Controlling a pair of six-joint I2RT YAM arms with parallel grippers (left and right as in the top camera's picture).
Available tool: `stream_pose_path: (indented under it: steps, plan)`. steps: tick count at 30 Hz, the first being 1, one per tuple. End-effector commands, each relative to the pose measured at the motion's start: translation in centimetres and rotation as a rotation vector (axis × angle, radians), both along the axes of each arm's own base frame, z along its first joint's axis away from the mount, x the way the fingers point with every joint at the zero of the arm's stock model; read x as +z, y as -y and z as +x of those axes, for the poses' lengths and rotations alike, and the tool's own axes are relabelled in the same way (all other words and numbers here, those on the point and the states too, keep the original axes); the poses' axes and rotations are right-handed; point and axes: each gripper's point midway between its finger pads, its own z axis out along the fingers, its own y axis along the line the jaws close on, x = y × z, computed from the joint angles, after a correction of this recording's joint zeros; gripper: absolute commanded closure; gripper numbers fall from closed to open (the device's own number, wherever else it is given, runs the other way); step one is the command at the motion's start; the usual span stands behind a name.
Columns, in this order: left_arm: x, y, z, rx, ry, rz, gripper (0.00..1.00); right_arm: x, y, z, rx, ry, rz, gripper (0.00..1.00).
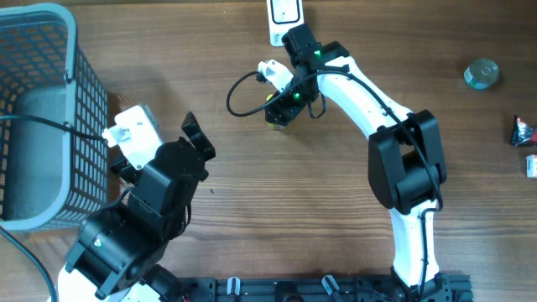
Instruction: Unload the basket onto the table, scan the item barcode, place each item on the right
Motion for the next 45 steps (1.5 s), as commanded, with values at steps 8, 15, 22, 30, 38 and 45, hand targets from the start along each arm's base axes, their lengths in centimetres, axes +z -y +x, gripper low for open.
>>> stream_pose_path:
  steps: [8,15,22,30,38,45]
  plan:
    - [0.2,-0.6,0.0,0.014,0.004,0.035,0.0,-0.8,0.1,-0.4,0.077,0.01,-0.016,0.36]
    - [0.1,-0.6,0.0,0.012,0.0,0.039,0.0,-0.9,0.3,-0.4,0.181,0.059,-0.03,0.39]
    - [0.0,-0.6,-0.1,0.012,-0.003,0.041,0.0,-0.8,0.0,0.0,0.465,0.203,-0.03,0.48]
    - [0.0,-0.6,-0.1,0.012,-0.003,0.042,0.0,-0.7,-0.2,0.0,0.822,0.369,-0.028,0.43]
    - [0.0,-0.6,-0.1,0.012,-0.003,0.042,0.0,-0.1,-1.4,-0.8,1.114,0.513,0.06,0.43]
    - [0.0,-0.6,-0.1,0.012,-0.003,0.041,0.0,0.8,-2.7,-2.5,1.184,0.534,0.188,0.41]
